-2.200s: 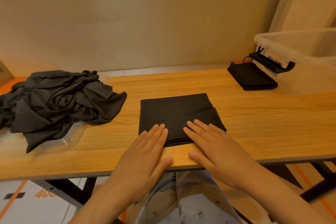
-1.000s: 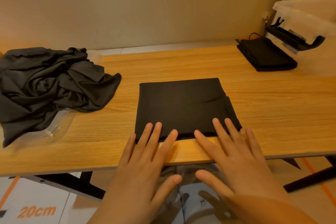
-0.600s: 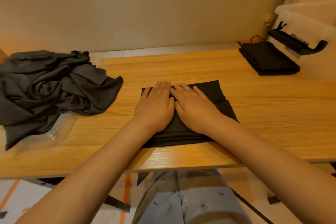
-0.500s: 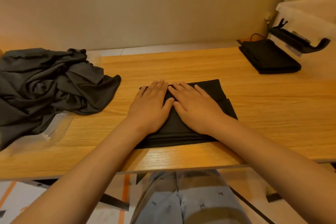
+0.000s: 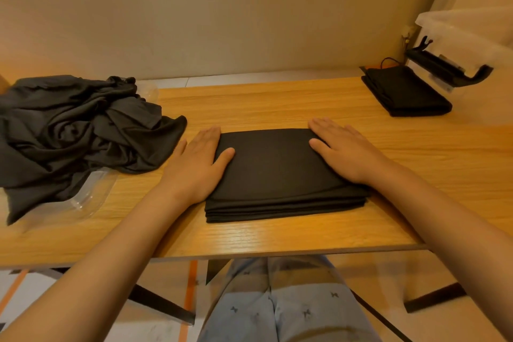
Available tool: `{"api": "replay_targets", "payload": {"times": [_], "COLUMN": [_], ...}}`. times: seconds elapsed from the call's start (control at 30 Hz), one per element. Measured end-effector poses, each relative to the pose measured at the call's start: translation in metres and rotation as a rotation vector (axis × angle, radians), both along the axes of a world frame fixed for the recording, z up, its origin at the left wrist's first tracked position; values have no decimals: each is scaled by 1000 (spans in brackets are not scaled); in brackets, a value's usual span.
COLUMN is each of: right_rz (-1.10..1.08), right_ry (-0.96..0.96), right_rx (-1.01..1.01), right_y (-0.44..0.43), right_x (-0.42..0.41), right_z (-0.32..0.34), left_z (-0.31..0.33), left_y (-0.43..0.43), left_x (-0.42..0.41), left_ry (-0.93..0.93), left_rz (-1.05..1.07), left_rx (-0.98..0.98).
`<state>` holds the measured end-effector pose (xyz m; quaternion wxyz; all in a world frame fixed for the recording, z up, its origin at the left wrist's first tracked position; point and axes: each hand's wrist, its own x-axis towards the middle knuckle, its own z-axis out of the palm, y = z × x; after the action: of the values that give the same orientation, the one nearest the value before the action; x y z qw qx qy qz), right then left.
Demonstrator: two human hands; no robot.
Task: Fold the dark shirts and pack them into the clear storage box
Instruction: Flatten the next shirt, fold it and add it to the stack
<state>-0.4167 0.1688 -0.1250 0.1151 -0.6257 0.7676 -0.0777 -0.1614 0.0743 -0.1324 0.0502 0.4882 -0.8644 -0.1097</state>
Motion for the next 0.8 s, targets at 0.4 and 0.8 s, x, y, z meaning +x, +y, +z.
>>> {"api": "replay_targets", "payload": {"times": [0.4, 0.8], "right_rz": [403, 270], "right_ry": [17, -85], "right_rx": [-56, -47], "right_y": [64, 120], "right_x": [30, 110], "right_z": [18, 42], "left_z": [16, 30], "left_y": [103, 47], "left_x": [-2, 50], "left_ry": [-69, -210], "left_rz": [-377, -302], "left_rx": [-56, -268]}}
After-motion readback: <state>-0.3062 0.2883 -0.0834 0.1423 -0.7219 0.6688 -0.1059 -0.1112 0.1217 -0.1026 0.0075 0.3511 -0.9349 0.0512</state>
